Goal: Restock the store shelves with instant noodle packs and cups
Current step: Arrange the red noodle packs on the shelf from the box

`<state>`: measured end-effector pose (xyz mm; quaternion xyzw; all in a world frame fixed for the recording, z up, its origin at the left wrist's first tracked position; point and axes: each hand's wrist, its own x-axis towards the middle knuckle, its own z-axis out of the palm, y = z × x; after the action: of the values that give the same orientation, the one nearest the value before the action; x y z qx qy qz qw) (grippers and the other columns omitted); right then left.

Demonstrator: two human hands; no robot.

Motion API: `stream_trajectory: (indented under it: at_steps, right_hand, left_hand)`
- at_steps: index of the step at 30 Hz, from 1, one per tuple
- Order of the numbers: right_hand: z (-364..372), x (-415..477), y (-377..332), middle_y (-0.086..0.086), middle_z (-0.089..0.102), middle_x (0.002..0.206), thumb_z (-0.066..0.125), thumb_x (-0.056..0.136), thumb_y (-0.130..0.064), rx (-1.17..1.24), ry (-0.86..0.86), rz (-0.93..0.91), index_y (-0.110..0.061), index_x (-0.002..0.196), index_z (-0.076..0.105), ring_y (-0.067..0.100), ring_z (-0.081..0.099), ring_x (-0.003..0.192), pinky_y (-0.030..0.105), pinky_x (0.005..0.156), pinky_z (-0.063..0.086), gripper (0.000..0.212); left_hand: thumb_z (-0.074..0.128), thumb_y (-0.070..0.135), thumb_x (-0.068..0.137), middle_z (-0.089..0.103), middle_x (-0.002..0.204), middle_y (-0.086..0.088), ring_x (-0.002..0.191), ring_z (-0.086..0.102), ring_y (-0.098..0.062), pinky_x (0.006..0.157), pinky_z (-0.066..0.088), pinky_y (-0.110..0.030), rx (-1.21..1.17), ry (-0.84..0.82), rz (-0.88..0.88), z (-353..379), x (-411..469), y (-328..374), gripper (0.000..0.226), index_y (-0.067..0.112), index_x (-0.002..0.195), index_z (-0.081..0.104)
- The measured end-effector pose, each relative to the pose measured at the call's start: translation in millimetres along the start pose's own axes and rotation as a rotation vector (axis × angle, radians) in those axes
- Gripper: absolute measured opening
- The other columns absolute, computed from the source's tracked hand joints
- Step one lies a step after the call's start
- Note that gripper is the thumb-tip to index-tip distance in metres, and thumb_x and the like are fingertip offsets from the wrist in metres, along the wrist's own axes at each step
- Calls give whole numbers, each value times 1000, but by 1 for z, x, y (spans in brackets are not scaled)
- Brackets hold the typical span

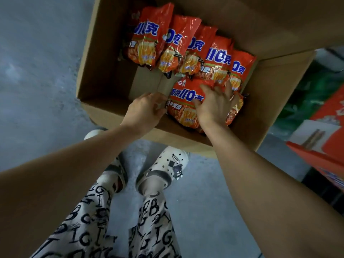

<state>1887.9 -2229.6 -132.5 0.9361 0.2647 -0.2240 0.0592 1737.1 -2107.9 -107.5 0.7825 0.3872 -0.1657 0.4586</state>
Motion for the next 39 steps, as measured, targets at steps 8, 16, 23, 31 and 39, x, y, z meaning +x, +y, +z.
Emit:
stream_trajectory:
  at_steps: [8, 16, 23, 31, 39]
  right_hand:
    - [15, 2, -20, 12, 54, 137, 71, 90, -18, 205, -97, -19, -25, 145, 46, 33, 44, 132, 47, 110, 39, 61]
    - [-20, 9, -22, 1, 59, 137, 61, 92, 5, 631, -168, 319, -34, 135, 59, 20, 59, 121, 29, 94, 55, 58]
    - [-78, -22, 1, -6, 56, 130, 69, 90, -7, 1063, -310, 371, -38, 126, 63, 15, 61, 113, 37, 85, 60, 47]
    - [-134, -35, 6, -6, 59, 127, 70, 88, -7, 1422, -551, 369, -37, 121, 68, 15, 67, 108, 39, 85, 60, 44]
    - [-137, -31, -6, -4, 61, 128, 74, 86, -10, 1451, -561, 272, -34, 116, 70, 13, 67, 107, 37, 84, 59, 39]
  left_hand:
    - [63, 21, 93, 65, 114, 3, 97, 62, -13, 90, 53, -37, -48, -29, -21, -1, 5, -4, 32, 24, 124, 61]
    - [66, 22, 90, 65, 117, 1, 102, 64, -16, 92, 54, -40, -106, -25, -46, -19, -2, -4, 37, 26, 126, 60]
    - [72, 25, 85, 47, 133, -2, 116, 46, -17, 97, 44, -37, -99, -97, 12, -55, -16, 26, 69, 38, 144, 38]
    - [77, 36, 82, 41, 133, 5, 121, 50, -19, 96, 51, -43, -303, -202, 19, -90, -26, 56, 79, 55, 141, 28]
    - [81, 12, 74, 48, 136, 9, 121, 55, -15, 88, 58, -43, -619, -261, -66, -106, -29, 53, 79, 46, 135, 44]
